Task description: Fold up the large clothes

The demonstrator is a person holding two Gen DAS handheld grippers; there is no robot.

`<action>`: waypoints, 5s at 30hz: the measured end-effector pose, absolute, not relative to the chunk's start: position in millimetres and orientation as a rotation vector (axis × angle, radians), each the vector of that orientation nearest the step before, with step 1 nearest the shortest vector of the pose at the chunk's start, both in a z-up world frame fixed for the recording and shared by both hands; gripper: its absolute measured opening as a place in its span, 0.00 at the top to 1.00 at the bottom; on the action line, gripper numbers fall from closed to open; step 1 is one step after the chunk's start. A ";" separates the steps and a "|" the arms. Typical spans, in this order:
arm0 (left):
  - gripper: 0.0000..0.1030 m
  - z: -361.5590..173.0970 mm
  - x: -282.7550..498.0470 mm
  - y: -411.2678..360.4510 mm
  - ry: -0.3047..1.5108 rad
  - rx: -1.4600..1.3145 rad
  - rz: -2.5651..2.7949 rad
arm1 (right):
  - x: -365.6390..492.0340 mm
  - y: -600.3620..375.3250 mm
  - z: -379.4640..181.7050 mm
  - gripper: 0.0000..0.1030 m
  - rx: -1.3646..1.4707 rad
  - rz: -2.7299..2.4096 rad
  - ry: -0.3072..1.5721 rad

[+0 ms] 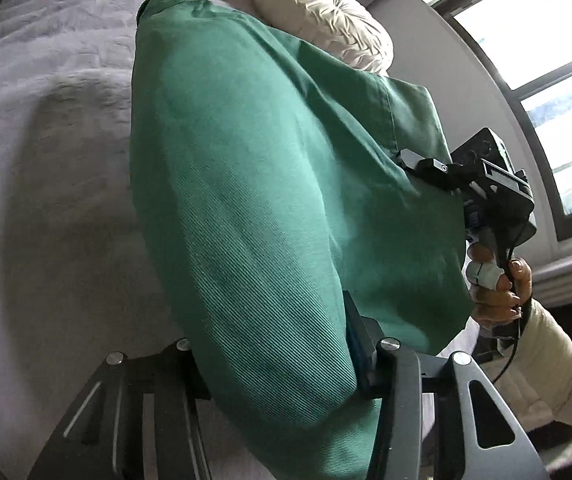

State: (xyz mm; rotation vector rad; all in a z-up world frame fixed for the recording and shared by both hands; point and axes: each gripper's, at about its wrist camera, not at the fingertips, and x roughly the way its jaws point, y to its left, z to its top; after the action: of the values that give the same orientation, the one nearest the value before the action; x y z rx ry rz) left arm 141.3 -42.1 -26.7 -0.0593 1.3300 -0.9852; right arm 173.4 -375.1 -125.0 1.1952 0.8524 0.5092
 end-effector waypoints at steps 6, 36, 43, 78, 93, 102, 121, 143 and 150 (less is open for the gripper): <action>0.52 -18.4 111.7 17.4 1.376 0.001 -0.934 | 150.0 -312.8 -127.3 0.82 1.249 0.561 0.889; 0.34 -85.1 142.3 73.2 1.286 0.123 -0.523 | 185.1 -251.5 -176.3 0.99 0.779 0.065 1.179; 0.34 -38.9 101.6 103.4 1.261 0.226 -0.555 | 161.7 -256.2 -148.2 0.91 0.809 0.068 1.175; 0.23 -57.7 -8.1 106.2 1.379 0.283 -0.538 | 6.2 -176.6 -121.9 0.94 0.643 0.110 1.307; 0.23 -45.5 10.1 110.6 1.380 0.278 -0.465 | 26.1 -176.9 -139.7 0.95 0.686 -0.031 1.368; 0.23 -38.4 17.8 106.8 1.373 0.304 -0.415 | 20.2 -187.8 -119.3 0.95 0.679 -0.032 1.335; 0.00 -12.9 41.6 101.1 1.323 0.248 -0.291 | 55.9 -167.7 -60.5 0.04 0.405 -0.134 1.287; 0.00 -16.5 42.8 99.7 1.323 0.288 -0.270 | 62.8 -156.6 -57.7 0.03 0.345 -0.176 1.292; 0.00 -15.4 40.8 96.3 1.316 0.306 -0.267 | 63.0 -154.3 -57.2 0.03 0.314 -0.183 1.296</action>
State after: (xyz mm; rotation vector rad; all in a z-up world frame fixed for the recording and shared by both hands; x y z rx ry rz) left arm 40.8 96.3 -15.4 0.3061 1.3162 -0.2672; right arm 63.0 -154.3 -57.2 0.3139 1.2960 -0.1828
